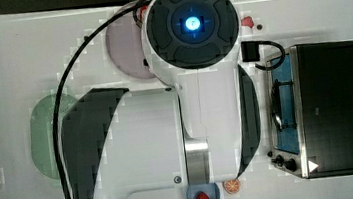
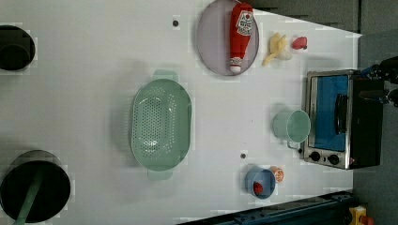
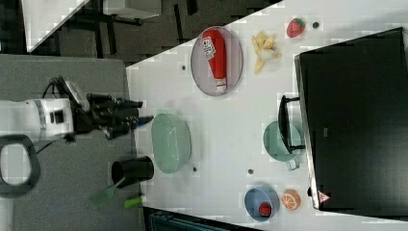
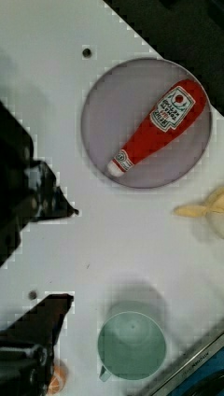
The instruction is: Drag strainer left to right.
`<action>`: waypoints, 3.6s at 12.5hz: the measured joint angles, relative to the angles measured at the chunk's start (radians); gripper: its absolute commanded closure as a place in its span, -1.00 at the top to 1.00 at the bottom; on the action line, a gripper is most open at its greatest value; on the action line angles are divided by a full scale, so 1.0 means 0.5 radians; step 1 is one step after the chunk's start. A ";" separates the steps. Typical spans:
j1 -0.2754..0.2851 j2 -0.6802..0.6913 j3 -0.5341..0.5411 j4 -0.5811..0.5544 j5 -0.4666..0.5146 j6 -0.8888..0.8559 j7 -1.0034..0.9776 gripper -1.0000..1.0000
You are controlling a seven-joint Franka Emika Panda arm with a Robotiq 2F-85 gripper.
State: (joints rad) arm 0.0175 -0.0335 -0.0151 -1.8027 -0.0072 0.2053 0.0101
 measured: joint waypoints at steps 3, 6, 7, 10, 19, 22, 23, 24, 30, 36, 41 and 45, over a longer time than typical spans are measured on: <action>0.000 -0.621 -0.101 -0.539 -0.010 -0.339 0.032 0.89; -0.016 -1.015 -0.115 -0.523 -0.010 -0.355 0.051 1.00; -0.022 -1.071 -0.084 -0.484 -0.013 -0.356 0.051 1.00; -0.028 -0.998 0.096 -0.445 -0.049 -0.124 0.099 1.00; 0.053 0.049 1.049 -0.547 -0.004 0.365 1.329 1.00; 0.130 0.211 1.173 -0.652 -0.001 0.626 1.791 1.00; 0.139 0.282 1.203 -0.676 -0.001 0.748 1.912 1.00; 0.162 0.378 1.214 -0.691 -0.001 0.866 2.052 1.00; 0.195 0.897 1.145 -0.816 -0.110 1.565 2.529 1.00; 0.264 1.137 0.742 -0.738 -0.165 1.748 2.564 1.00; 0.337 1.133 0.598 -0.797 -0.209 1.722 2.572 1.00; 0.438 1.094 0.527 -0.863 -0.168 1.771 2.573 1.00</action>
State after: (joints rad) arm 0.2366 0.5137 0.2484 -2.2344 -0.0912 1.0908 1.2969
